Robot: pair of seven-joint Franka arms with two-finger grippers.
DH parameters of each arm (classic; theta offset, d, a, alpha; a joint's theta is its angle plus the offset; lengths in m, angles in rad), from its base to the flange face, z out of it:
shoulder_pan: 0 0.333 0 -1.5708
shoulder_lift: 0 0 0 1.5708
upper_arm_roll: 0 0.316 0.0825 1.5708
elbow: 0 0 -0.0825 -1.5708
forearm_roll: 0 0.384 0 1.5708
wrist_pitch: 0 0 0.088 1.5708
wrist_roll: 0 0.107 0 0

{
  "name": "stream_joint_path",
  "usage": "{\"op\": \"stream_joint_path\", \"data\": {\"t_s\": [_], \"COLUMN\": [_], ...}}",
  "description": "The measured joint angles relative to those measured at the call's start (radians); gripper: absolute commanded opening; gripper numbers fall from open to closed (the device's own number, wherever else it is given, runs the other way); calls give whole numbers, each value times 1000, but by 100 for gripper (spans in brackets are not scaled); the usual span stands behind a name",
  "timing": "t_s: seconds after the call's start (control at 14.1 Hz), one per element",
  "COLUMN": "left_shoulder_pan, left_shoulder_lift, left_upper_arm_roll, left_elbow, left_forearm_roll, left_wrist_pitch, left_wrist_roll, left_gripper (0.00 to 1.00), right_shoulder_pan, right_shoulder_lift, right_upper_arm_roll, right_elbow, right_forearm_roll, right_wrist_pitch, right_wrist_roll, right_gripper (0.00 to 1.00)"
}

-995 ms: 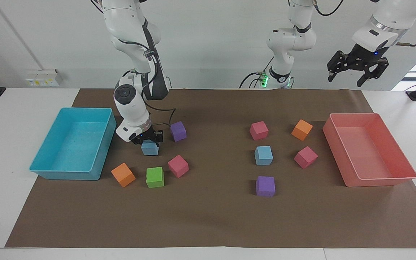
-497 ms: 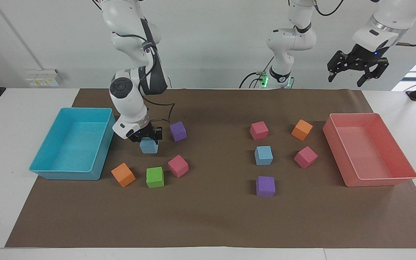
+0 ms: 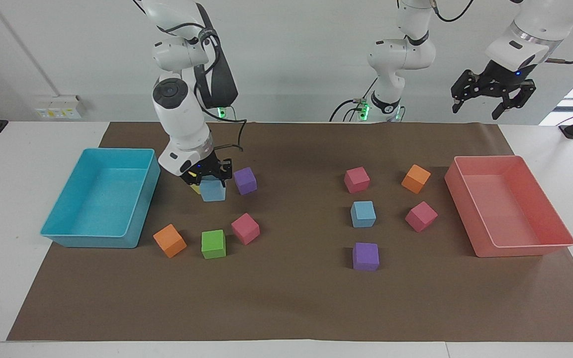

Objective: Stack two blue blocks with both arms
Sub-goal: 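Lift the light-blue cube with the right gripper toward the table center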

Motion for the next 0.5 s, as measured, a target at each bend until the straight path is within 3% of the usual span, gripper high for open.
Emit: {"op": "stream_joint_path", "data": {"t_s": [0.5], "left_shoulder_pan": [0], "left_shoulder_lift": [0], "left_upper_arm_roll": [0], "left_elbow": [0], "left_forearm_roll": [0], "left_wrist_pitch": [0], "left_wrist_roll": [0], "left_gripper": [100], "right_shoulder_pan": [149], "right_shoulder_lift": [254], "right_upper_arm_roll": [8], "right_elbow": [215], "right_forearm_roll": [7], "right_wrist_pitch": [5], "right_wrist_roll": [300], "right_gripper": [0]}}
